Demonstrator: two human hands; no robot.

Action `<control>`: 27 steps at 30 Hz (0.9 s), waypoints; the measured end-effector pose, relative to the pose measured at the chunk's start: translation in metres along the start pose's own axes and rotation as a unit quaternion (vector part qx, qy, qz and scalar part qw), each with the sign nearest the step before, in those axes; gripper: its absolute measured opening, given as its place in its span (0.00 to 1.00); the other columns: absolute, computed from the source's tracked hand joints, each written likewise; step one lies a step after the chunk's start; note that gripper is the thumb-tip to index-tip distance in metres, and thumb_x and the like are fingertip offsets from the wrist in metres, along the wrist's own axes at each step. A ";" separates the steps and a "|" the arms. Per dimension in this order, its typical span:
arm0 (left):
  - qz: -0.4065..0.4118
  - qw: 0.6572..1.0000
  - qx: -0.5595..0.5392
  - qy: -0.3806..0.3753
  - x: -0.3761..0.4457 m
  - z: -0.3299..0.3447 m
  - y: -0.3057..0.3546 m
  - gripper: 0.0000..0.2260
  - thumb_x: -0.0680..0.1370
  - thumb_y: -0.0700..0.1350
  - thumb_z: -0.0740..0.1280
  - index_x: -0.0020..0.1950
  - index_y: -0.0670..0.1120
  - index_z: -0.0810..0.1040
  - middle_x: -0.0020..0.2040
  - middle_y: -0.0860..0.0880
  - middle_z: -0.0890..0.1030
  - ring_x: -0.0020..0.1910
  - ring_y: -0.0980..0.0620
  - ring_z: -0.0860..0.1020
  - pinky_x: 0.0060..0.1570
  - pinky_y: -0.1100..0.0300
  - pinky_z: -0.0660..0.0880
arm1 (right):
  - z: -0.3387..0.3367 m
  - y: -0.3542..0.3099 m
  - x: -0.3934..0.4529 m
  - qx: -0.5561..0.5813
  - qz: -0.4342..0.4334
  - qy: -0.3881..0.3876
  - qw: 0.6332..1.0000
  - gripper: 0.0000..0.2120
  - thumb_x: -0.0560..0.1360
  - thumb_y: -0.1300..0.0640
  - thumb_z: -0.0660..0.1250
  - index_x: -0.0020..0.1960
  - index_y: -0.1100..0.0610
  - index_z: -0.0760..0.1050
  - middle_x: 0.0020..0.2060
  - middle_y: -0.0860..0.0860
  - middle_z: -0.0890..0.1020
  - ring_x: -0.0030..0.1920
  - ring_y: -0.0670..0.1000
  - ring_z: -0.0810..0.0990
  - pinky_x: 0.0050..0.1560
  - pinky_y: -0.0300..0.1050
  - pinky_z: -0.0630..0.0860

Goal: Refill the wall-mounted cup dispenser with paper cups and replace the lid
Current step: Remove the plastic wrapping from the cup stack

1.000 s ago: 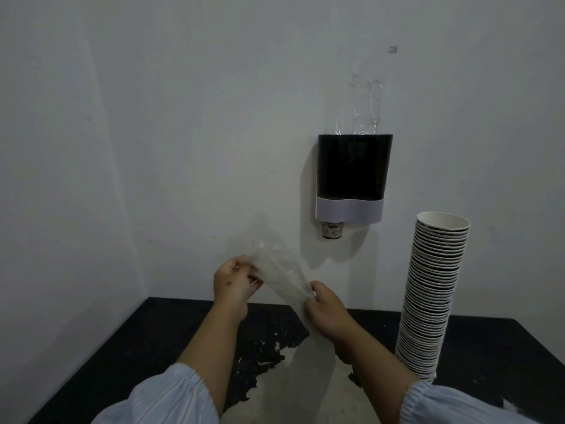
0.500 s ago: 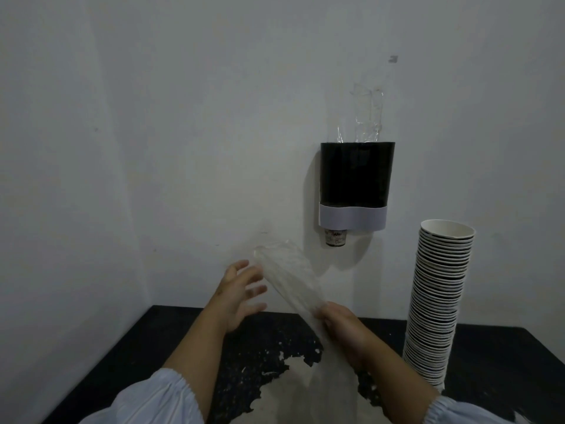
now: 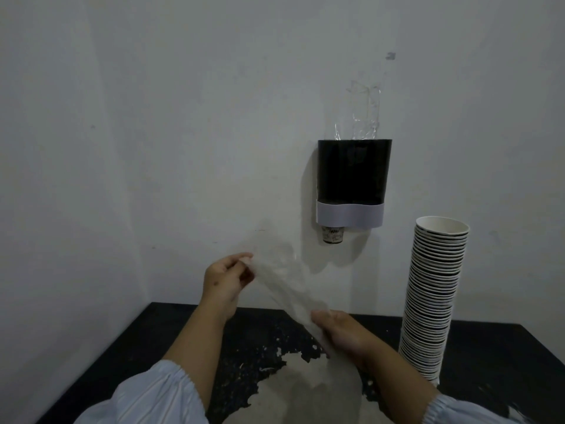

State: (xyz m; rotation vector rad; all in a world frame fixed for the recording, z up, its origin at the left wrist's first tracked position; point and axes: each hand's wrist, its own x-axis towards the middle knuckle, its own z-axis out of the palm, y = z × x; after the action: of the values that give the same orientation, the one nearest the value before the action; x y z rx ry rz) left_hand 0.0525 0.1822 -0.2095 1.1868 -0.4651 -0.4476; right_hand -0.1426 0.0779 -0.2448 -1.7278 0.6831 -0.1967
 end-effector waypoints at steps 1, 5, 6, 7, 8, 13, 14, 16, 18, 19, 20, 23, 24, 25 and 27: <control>0.013 1.000 0.002 0.016 0.002 -0.004 0.003 0.07 0.77 0.36 0.64 0.43 0.44 0.80 0.42 0.45 0.82 0.41 0.50 0.81 0.37 0.64 0.78 | -0.001 0.004 0.001 0.003 0.006 0.001 1.000 0.21 0.79 0.46 0.56 0.55 0.62 0.77 0.50 0.60 0.83 0.52 0.58 0.81 0.56 0.50 0.77; 0.014 0.999 -0.043 0.017 0.006 -0.012 0.009 0.07 0.77 0.36 0.64 0.53 0.43 0.76 0.48 0.43 0.81 0.48 0.50 0.81 0.43 0.62 0.78 | -0.001 0.008 0.001 0.060 0.022 0.002 0.998 0.17 0.79 0.49 0.57 0.51 0.60 0.78 0.42 0.56 0.83 0.42 0.54 0.81 0.47 0.48 0.77; -0.006 0.999 -0.040 0.005 0.005 -0.014 0.007 0.10 0.77 0.38 0.65 0.58 0.45 0.73 0.50 0.44 0.80 0.49 0.50 0.80 0.44 0.59 0.77 | 0.001 0.007 0.002 0.091 0.029 0.007 0.995 0.15 0.79 0.51 0.58 0.52 0.60 0.77 0.42 0.57 0.82 0.42 0.54 0.80 0.47 0.48 0.77; -0.038 0.999 -0.013 -0.011 0.003 -0.015 0.005 0.15 0.76 0.42 0.66 0.62 0.48 0.70 0.52 0.45 0.79 0.51 0.49 0.79 0.45 0.55 0.76 | 0.002 0.006 0.003 0.127 0.037 0.015 0.991 0.15 0.79 0.52 0.59 0.55 0.61 0.76 0.44 0.60 0.80 0.44 0.55 0.79 0.49 0.50 0.76; -0.077 0.996 0.034 -0.034 -0.002 -0.015 0.002 0.18 0.75 0.47 0.68 0.63 0.50 0.68 0.54 0.46 0.78 0.53 0.48 0.78 0.45 0.52 0.76 | 0.004 0.005 0.004 0.163 0.044 0.022 0.985 0.15 0.78 0.52 0.60 0.57 0.62 0.75 0.47 0.63 0.79 0.46 0.57 0.78 0.50 0.52 0.75; -0.202 0.927 0.203 -0.244 -0.035 -0.012 -0.027 0.30 0.63 0.58 0.74 0.62 0.50 0.73 0.57 0.47 0.80 0.56 0.47 0.78 0.50 0.48 0.75 | 0.018 -0.011 0.008 0.275 0.036 0.001 0.961 0.15 0.79 0.53 0.59 0.62 0.58 0.73 0.56 0.60 0.80 0.55 0.59 0.79 0.51 0.53 0.79; -0.198 0.916 0.209 -0.280 -0.039 -0.011 -0.034 0.29 0.64 0.55 0.76 0.62 0.49 0.74 0.57 0.46 0.81 0.56 0.46 0.79 0.52 0.47 0.75 | 0.021 -0.012 0.010 0.294 0.029 -0.007 0.955 0.14 0.80 0.54 0.58 0.62 0.58 0.73 0.56 0.60 0.80 0.55 0.59 0.80 0.50 0.53 0.79; -0.180 0.910 0.198 -0.317 -0.045 -0.009 -0.045 0.24 0.67 0.47 0.75 0.61 0.47 0.76 0.55 0.46 0.83 0.55 0.46 0.80 0.54 0.48 0.77 | 0.025 -0.013 0.011 0.306 0.026 -0.013 0.951 0.13 0.80 0.53 0.57 0.61 0.56 0.72 0.55 0.58 0.80 0.54 0.59 0.80 0.46 0.53 0.79; -0.152 0.922 0.201 -0.293 -0.048 -0.012 -0.050 0.22 0.70 0.41 0.73 0.63 0.45 0.74 0.54 0.46 0.83 0.53 0.48 0.81 0.50 0.54 0.79 | 0.028 -0.012 0.012 0.299 0.023 -0.017 0.954 0.11 0.79 0.51 0.58 0.58 0.55 0.72 0.54 0.58 0.80 0.53 0.59 0.80 0.45 0.54 0.79; -0.135 0.929 0.219 -0.265 -0.047 -0.014 -0.051 0.22 0.71 0.41 0.72 0.64 0.45 0.73 0.54 0.47 0.82 0.53 0.49 0.80 0.47 0.58 0.78 | 0.030 -0.010 0.013 0.293 0.022 -0.017 0.956 0.12 0.78 0.50 0.60 0.57 0.55 0.71 0.55 0.58 0.79 0.54 0.60 0.80 0.46 0.55 0.80; -0.118 0.935 0.240 -0.232 -0.046 -0.016 -0.052 0.22 0.72 0.41 0.71 0.65 0.46 0.72 0.54 0.48 0.80 0.53 0.50 0.79 0.47 0.60 0.77 | 0.031 -0.007 0.014 0.277 0.025 -0.015 0.960 0.14 0.77 0.49 0.63 0.58 0.55 0.71 0.55 0.58 0.79 0.54 0.60 0.80 0.47 0.55 0.80; -0.102 0.954 0.244 -0.141 -0.041 -0.023 -0.055 0.22 0.72 0.42 0.70 0.63 0.54 0.69 0.57 0.47 0.76 0.54 0.48 0.77 0.45 0.60 0.76 | 0.037 0.004 0.015 0.166 0.057 -0.015 0.984 0.26 0.71 0.48 0.70 0.65 0.53 0.68 0.56 0.56 0.78 0.54 0.57 0.79 0.48 0.52 0.79; -0.099 0.958 0.242 -0.120 -0.041 -0.025 -0.057 0.20 0.72 0.41 0.69 0.61 0.56 0.69 0.58 0.46 0.76 0.54 0.47 0.76 0.44 0.59 0.76 | 0.040 0.008 0.016 0.134 0.072 -0.024 0.988 0.30 0.69 0.48 0.72 0.67 0.52 0.65 0.57 0.54 0.77 0.53 0.55 0.78 0.47 0.51 0.78; -0.095 0.959 0.246 -0.104 -0.042 -0.026 -0.058 0.19 0.73 0.40 0.68 0.59 0.56 0.68 0.59 0.46 0.75 0.52 0.48 0.76 0.41 0.60 0.75 | 0.043 0.012 0.017 0.115 0.086 -0.034 0.989 0.33 0.69 0.49 0.73 0.69 0.50 0.62 0.56 0.53 0.76 0.52 0.54 0.78 0.46 0.50 0.78; -0.091 0.948 0.290 -0.092 -0.044 -0.029 -0.064 0.17 0.75 0.39 0.64 0.60 0.55 0.69 0.61 0.48 0.72 0.51 0.51 0.74 0.38 0.61 0.73 | 0.052 0.020 0.020 0.096 0.106 -0.046 0.989 0.35 0.69 0.52 0.73 0.72 0.49 0.60 0.51 0.50 0.76 0.50 0.52 0.78 0.44 0.48 0.78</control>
State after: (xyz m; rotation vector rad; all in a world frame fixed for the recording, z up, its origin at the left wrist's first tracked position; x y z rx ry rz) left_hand 0.0269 0.2090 -0.2838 1.7754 -0.6795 -0.6075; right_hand -0.1085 0.1079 -0.2823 -1.4608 0.7489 -0.0332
